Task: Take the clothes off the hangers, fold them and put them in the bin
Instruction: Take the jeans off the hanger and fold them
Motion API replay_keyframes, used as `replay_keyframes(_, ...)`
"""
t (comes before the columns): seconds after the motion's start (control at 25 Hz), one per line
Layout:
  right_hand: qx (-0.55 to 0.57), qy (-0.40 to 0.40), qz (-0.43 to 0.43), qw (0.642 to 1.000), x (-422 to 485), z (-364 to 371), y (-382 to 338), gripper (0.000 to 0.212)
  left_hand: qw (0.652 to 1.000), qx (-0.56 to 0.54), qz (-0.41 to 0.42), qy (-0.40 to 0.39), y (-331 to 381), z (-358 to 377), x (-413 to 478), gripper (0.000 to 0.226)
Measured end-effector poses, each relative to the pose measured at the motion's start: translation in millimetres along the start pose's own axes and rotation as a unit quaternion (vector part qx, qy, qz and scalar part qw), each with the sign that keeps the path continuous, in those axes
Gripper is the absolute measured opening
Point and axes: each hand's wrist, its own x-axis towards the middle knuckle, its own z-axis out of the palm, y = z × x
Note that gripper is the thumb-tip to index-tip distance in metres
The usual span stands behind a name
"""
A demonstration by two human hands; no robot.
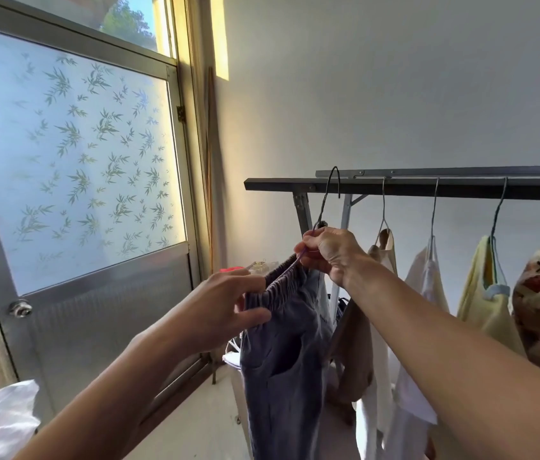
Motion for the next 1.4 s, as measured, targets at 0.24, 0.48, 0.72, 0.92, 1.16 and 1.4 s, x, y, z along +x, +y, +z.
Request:
replay_keyframes(0.24, 0.101, -0.018, 0.058, 0.993, -0.1, 7.9, -1.5, 0.012, 0.997, -0.052, -0.035, 0.034, -11.1, -2.0, -27.0, 0.020)
replay_keyframes(0.48, 0.151, -0.064, 0.099, 0.981, -3.4, 7.3, -4.5, 0.021, 0.966, -0.199, -0.117, 0.115, -12.6, 8.5, -30.0, 0.019)
replay_keyframes(0.72, 0.274, -0.085, 0.113, 0.951, -10.1, 1.2, -20.9, 0.025, 0.941, -0.256, -0.171, 0.137, -21.5, 30.0, -30.4, 0.018)
replay_keyframes(0.92, 0.215, -0.184, 0.089, 0.955, -36.9, 16.7, -43.5, 0.032, 0.919, -0.232, -0.260, 0.183, -36.1, 51.5, -15.7, 0.014)
replay_keyframes(1.16, 0.125, -0.145, -0.011, 0.982, -32.5, 11.8, -74.4, 0.024, 0.896, -0.252, -0.324, 0.171, -53.2, 67.4, -22.1, 0.012)
replay_keyframes(1.4, -0.062, 0.000, -0.013, 0.998, 16.9, -20.2, -42.1, 0.017, 0.878, -0.276, -0.323, 0.221, -56.8, 57.5, -29.4, 0.016)
